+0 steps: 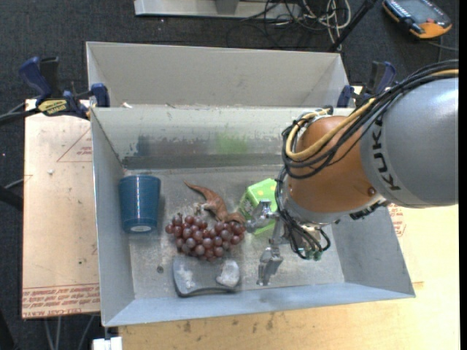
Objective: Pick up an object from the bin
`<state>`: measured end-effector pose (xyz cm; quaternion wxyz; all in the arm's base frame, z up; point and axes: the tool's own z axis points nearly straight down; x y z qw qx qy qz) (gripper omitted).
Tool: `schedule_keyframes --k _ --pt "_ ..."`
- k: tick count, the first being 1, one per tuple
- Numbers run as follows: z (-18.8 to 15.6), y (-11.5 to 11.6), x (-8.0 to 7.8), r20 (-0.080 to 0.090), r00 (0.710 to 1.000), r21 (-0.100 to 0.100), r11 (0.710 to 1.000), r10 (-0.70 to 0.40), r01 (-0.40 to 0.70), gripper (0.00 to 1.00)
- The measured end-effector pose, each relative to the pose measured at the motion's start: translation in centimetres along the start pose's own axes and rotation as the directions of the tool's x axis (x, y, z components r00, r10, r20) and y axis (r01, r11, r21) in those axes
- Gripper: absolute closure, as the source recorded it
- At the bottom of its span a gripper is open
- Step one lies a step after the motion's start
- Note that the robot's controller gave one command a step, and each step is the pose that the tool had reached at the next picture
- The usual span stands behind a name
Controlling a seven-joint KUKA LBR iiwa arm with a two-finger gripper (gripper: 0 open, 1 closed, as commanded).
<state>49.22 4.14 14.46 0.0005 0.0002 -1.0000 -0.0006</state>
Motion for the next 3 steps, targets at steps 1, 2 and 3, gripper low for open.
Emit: schedule_keyframes --k 1,2,3 --pt "6.2 1.3 -3.9 0.049 0.990 -0.001 0.991 -0.132 0.132 1.00" --pt "6.3 1.3 -3.9 0.049 0.990 -0.002 0.991 -0.132 0.132 1.00" --pt "2.8 0.9 -2.8 0.000 0.991 0.000 0.991 -0.132 0.132 1.00"
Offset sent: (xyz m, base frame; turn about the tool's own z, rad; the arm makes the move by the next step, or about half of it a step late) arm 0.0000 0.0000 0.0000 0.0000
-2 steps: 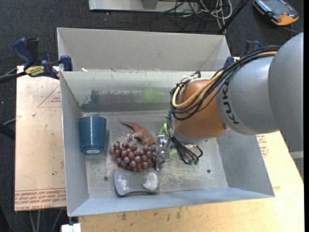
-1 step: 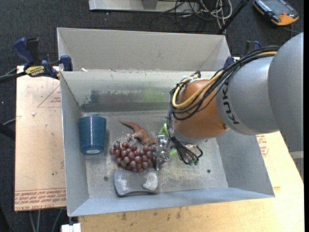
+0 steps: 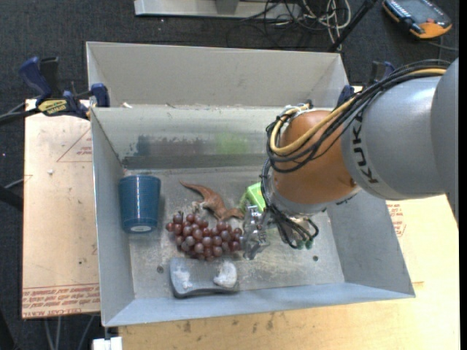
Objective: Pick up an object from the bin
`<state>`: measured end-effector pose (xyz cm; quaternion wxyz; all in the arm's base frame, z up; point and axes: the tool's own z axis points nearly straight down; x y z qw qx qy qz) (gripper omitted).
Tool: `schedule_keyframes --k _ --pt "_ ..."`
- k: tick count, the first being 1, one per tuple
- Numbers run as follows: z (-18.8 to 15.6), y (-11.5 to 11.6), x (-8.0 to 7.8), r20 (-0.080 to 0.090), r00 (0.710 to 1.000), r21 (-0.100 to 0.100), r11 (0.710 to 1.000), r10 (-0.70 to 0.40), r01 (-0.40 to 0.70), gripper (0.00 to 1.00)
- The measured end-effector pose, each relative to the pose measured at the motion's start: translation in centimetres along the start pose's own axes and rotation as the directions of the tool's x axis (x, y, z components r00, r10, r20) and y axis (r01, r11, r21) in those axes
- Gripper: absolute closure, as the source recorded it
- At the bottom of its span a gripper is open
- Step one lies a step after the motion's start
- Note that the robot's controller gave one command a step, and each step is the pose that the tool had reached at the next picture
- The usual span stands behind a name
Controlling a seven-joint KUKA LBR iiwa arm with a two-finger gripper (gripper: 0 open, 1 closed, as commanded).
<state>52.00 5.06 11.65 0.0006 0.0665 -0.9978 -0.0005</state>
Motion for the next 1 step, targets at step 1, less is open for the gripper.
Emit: schedule_keyframes --k 1 --pt "-2.58 0.11 -0.57 0.002 1.000 0.000 1.000 -0.014 0.014 0.00"
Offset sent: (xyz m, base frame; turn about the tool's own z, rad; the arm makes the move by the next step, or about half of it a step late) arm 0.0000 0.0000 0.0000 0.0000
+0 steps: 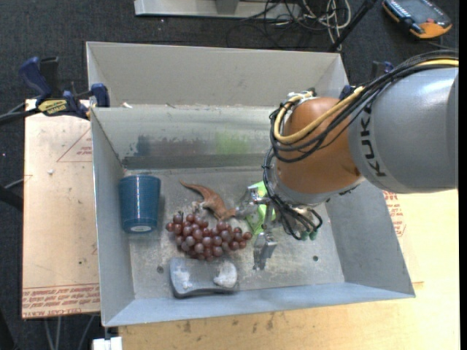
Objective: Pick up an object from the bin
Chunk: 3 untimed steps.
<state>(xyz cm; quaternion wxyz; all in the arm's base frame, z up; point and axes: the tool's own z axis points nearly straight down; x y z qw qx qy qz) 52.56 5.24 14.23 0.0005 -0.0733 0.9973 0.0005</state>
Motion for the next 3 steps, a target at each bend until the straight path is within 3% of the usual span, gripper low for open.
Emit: schedule_keyframes --k 1,2,3 --pt "1.3 0.1 -0.2 0.000 1.000 0.000 1.000 -0.007 0.007 1.00" --pt "1.3 0.1 -0.2 0.000 1.000 0.000 1.000 -0.007 0.007 1.00" --pt "-1.5 0.1 -2.1 0.004 0.928 0.001 0.928 -0.374 0.374 0.00"
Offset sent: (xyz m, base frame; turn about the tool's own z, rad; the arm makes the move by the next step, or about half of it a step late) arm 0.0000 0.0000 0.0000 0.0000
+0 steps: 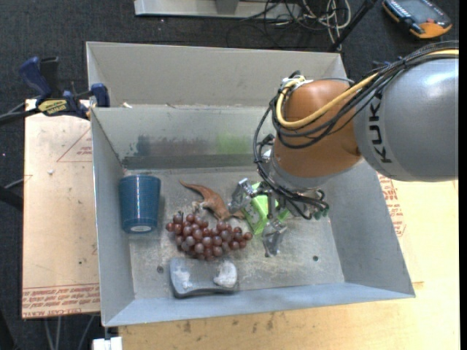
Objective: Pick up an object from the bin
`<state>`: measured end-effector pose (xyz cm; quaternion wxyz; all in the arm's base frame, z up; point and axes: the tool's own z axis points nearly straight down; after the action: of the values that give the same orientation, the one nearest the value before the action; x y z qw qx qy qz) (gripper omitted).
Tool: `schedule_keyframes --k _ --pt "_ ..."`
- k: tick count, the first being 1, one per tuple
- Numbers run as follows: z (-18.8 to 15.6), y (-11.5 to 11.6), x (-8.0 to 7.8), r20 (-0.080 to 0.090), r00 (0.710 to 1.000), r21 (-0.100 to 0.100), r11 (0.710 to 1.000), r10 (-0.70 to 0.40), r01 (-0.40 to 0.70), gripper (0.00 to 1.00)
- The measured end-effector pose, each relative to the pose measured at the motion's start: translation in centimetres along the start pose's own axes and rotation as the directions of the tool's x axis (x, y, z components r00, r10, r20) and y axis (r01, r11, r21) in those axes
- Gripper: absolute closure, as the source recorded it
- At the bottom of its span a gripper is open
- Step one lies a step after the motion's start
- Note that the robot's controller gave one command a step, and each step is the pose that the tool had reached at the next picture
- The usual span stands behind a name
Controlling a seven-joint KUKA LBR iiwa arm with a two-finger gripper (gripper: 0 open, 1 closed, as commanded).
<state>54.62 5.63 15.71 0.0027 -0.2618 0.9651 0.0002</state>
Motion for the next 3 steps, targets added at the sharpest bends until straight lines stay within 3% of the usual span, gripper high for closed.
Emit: schedule_keyframes --k 1,2,3 --pt "0.1 0.0 0.1 -0.002 1.000 -0.002 1.000 0.001 -0.001 0.00" --pt "8.2 1.4 -1.1 0.003 1.000 0.000 1.000 -0.011 0.011 1.00" --pt "8.2 1.4 -1.1 0.004 1.000 0.000 1.000 -0.010 0.010 1.00"
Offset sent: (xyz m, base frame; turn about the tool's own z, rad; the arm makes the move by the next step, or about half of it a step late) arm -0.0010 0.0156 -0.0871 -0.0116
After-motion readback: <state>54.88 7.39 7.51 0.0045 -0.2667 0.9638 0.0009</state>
